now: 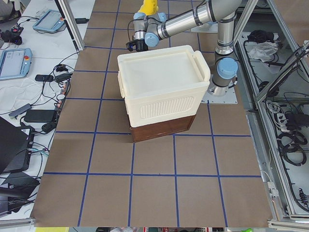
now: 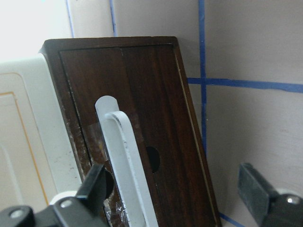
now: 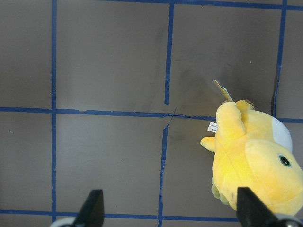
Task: Pull drawer sideways
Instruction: 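Close the left gripper around the white drawer handle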
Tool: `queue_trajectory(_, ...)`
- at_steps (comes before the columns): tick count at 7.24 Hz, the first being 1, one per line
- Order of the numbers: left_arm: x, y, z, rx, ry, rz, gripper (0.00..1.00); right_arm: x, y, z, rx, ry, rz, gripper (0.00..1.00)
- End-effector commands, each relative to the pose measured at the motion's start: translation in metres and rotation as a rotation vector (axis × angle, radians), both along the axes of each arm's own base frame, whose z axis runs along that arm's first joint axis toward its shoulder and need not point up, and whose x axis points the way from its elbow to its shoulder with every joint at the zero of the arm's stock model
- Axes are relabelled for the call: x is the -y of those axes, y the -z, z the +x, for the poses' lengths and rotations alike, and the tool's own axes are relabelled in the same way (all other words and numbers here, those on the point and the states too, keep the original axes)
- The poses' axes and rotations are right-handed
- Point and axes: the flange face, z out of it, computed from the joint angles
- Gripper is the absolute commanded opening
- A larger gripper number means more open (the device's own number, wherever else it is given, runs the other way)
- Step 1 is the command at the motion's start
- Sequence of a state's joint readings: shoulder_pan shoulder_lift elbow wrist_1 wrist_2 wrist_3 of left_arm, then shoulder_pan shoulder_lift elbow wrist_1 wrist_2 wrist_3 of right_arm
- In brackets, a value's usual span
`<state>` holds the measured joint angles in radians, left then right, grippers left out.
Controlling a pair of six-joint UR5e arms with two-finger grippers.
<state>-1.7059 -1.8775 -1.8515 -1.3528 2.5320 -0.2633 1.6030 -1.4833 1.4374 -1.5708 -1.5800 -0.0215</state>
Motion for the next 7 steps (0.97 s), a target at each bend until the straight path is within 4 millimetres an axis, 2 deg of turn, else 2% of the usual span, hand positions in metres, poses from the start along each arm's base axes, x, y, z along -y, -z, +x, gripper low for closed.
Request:
queue_trajectory(1, -0.013, 0.024, 0.022, 0.024, -0.033, 0.065, 1.00, 0.000, 0.000, 0.000, 0.000, 0.000, 0.000, 1.00)
queue_trajectory(2, -0.011, 0.030, 0.040, 0.052, -0.051, 0.082, 1.00, 0.000, 0.000, 0.000, 0.000, 0.000, 0.000, 1.00)
queue_trajectory(3, -0.009, 0.030, 0.045, 0.086, -0.042, 0.084, 1.00, 0.000, 0.000, 0.000, 0.000, 0.000, 0.000, 1.00)
queue_trajectory(6, -0.007, 0.039, 0.045, 0.092, -0.039, 0.100, 0.99, 0.000, 0.000, 0.000, 0.000, 0.000, 0.000, 1.00)
queue_trajectory(7, -0.006, 0.038, 0.046, 0.110, -0.031, 0.100, 0.95, 0.000, 0.000, 0.000, 0.000, 0.000, 0.000, 1.00)
